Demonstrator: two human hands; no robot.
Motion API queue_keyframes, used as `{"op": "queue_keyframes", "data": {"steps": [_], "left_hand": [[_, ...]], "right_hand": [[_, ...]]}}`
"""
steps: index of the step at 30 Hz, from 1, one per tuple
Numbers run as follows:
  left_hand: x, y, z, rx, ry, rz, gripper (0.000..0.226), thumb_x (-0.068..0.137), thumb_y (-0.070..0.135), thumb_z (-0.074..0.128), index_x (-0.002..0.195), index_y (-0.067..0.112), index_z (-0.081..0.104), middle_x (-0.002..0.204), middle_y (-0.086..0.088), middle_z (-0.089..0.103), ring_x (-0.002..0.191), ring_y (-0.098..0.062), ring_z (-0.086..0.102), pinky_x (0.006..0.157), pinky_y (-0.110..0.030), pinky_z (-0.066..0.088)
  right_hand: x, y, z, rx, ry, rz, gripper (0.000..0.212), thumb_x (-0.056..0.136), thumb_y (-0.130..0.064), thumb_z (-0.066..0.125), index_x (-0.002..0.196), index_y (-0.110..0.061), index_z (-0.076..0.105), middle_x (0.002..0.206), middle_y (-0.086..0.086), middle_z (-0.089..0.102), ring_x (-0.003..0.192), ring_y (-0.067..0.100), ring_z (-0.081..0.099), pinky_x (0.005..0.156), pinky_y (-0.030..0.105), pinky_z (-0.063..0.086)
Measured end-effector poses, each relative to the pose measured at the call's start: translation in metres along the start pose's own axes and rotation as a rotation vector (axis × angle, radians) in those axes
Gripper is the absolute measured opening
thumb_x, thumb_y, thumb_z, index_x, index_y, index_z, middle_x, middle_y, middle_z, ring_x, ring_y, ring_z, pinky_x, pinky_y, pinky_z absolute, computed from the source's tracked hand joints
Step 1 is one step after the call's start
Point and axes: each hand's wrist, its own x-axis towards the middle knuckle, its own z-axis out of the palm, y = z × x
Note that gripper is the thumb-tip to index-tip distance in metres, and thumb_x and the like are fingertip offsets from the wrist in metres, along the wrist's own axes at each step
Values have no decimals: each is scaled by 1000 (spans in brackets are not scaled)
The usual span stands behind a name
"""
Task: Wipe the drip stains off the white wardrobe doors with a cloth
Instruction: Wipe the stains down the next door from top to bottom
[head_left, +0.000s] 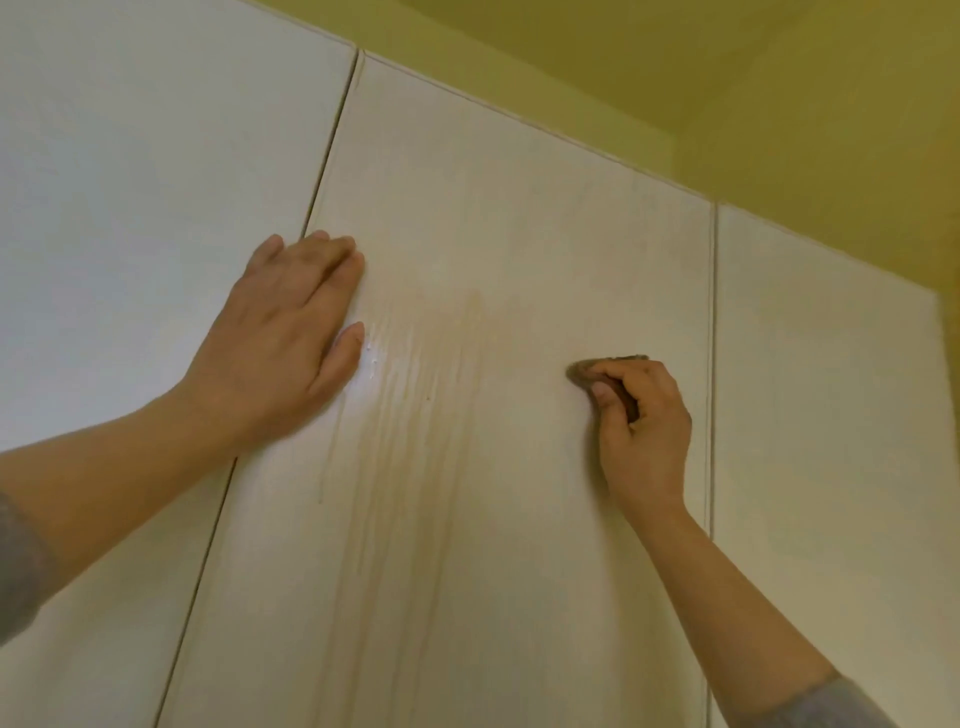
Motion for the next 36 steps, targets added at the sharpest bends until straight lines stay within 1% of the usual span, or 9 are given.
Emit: {"op": "queue_keyframes", "data": {"steps": [2, 4, 8, 12, 16, 21, 25, 30, 36], "left_hand": [[-3, 2, -2, -39, -15, -4, 63, 98, 36, 31, 146, -4, 39, 151, -21, 39, 143, -36, 32, 121, -50, 17], [-7, 4, -7, -93, -7, -17, 63, 97, 35, 31, 146, -4, 39, 152, -22, 37, 144, -36, 29, 120, -53, 21], [-31, 5, -16, -92, -6, -35, 61, 97, 33, 33, 143, -6, 42, 150, -23, 41, 141, -39, 33, 117, -57, 23], [-62, -8, -21, 4, -48, -27, 59, 96, 32, 35, 141, -5, 46, 147, -23, 44, 138, -41, 38, 115, -58, 23], [-71, -23, -25, 76, -42, -16, 59, 97, 32, 34, 142, -3, 46, 149, -21, 44, 138, -39, 40, 114, -59, 22], [-74, -27, -23, 36, 29, -42, 54, 98, 25, 33, 144, -1, 46, 151, -18, 43, 140, -36, 38, 116, -59, 22], [-75, -29, -22, 21, 51, -49, 54, 97, 22, 35, 144, 0, 46, 151, -18, 43, 141, -35, 37, 117, -57, 22], [-74, -29, -22, 14, 56, -55, 54, 96, 22, 34, 144, 0, 46, 152, -17, 42, 142, -34, 35, 119, -55, 20], [-77, -31, -18, 19, 63, -43, 55, 94, 17, 32, 144, 0, 46, 151, -18, 43, 142, -35, 35, 119, -56, 19]], "right_hand": [[-12, -18, 0, 65, 1, 41, 30, 94, -4, 58, 99, -31, 68, 100, -12, 64, 98, 4, 59, 87, 15, 44], [-14, -37, -1, 158, 107, 139, 29, 94, -4, 58, 98, -31, 68, 100, -15, 64, 97, -2, 59, 86, 10, 43], [0, -64, 7, 241, 220, 221, 18, 94, -7, 57, 101, -20, 68, 99, -12, 62, 92, -12, 54, 81, 4, 38], [8, -85, 30, 201, 153, 111, 17, 94, -9, 57, 101, -20, 68, 100, -7, 62, 92, -8, 55, 82, 5, 37], [17, -105, 57, 166, 159, -2, 18, 93, -9, 57, 103, -17, 70, 100, -7, 62, 96, 8, 59, 85, 14, 43], [53, -129, 97, 90, 97, -123, 23, 94, -13, 56, 105, -25, 72, 102, -11, 60, 95, 9, 54, 80, 5, 34], [65, -133, 124, 11, 5, -153, 22, 96, -17, 55, 106, -25, 73, 105, -6, 62, 98, 12, 52, 89, 24, 43], [50, -133, 125, 106, -76, -227, 22, 93, -15, 58, 103, -27, 73, 102, -12, 62, 98, 8, 53, 83, 6, 35], [-2, -128, 124, 90, -172, -429, 20, 91, -13, 62, 106, -17, 75, 98, -2, 65, 94, 10, 53, 81, 24, 44]]}}
